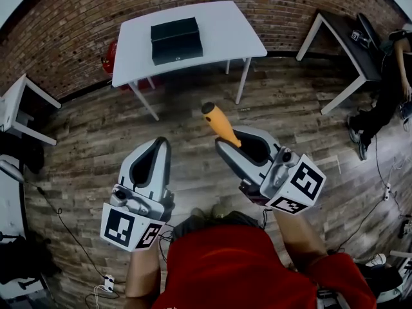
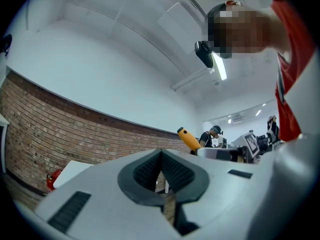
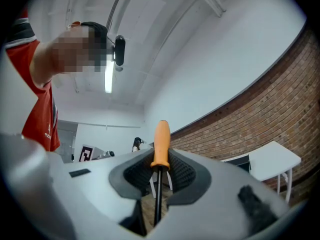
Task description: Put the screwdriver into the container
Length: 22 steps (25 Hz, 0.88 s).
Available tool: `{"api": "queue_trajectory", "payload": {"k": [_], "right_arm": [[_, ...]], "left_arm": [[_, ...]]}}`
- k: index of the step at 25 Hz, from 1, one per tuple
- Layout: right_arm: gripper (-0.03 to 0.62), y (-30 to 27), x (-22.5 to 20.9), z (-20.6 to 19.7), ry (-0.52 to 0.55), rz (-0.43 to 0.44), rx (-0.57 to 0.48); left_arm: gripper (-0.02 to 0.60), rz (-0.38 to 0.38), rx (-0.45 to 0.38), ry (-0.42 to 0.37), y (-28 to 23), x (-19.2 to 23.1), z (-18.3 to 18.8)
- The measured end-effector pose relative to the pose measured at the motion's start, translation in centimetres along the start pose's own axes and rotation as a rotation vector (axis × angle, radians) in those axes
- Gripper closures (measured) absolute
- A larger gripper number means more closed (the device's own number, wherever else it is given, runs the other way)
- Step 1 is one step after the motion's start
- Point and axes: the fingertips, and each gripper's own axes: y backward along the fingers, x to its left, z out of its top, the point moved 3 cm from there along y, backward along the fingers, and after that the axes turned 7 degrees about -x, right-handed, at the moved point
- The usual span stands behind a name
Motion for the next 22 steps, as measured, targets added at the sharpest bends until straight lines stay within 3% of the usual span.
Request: {"api": "queue_trajectory", "payload": {"k": [13,22], "right_arm": [[0.507,2.1,-2.4,0.9,-0.013,0.034,-0.002],[0.507,1.5,-4.0,0.9,0.000,0.032,-0.009]], "left_arm": [[0.569,0.044,0.002,-0.036,-1.9,-1.5,-0.4],[0.569,0.044,-0.006,-0.041,-3.4,-0.2,-0.8]]}}
